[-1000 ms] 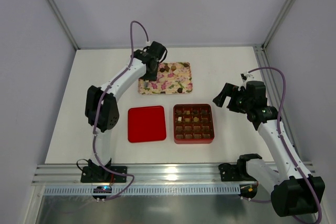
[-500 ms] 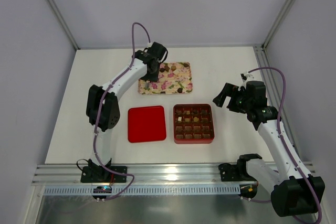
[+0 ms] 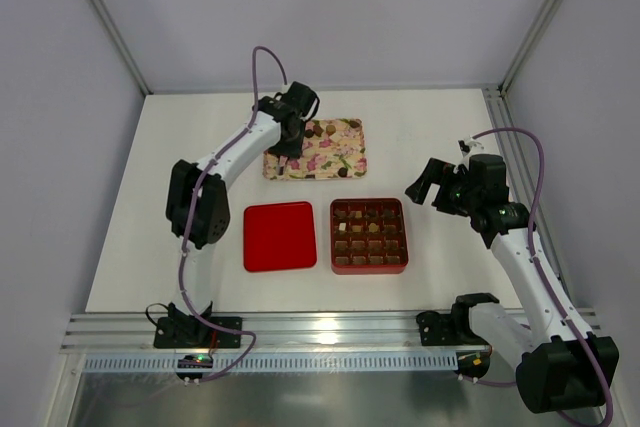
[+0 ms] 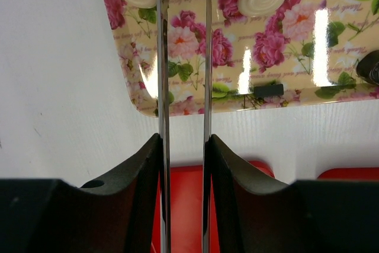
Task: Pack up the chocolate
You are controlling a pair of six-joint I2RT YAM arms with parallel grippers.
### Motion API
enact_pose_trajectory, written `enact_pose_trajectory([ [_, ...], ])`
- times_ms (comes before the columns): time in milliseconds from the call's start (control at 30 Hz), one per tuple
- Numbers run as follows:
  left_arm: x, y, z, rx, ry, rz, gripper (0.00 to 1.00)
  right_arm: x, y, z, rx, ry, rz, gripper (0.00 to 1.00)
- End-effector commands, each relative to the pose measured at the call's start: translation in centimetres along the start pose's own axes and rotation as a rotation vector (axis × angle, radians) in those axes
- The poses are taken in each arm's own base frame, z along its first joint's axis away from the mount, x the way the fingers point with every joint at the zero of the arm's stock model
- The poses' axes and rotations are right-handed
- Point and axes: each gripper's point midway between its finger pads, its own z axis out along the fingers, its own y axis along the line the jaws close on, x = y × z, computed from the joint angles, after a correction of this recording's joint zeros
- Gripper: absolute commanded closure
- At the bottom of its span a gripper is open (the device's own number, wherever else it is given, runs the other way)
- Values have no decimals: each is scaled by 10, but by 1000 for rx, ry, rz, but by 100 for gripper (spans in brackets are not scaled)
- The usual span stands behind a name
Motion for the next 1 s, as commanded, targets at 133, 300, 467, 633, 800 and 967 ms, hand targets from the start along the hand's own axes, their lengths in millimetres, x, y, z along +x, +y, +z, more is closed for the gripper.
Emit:
enact_pose_trajectory([
  [133, -9, 4, -5, 4, -15, -22, 67, -18, 9, -2, -28, -48, -28, 0],
  [300, -11, 5, -8, 5, -22, -22, 69, -18, 10, -3, -30, -48, -30, 0],
  [467, -14, 6, -22, 19, -41, -30, 70, -18, 10, -3, -30, -50, -30, 0],
  [633, -15, 8, -34, 31, -55, -35, 71, -18, 10, -3, -30, -50, -27, 0],
  [800, -15, 6, -46, 64, -64, -43, 72, -18, 10, -3, -30, -50, -25, 0],
  [967, -10, 5, -52, 69, -64, -37, 72, -18, 10, -3, -32, -51, -23, 0],
])
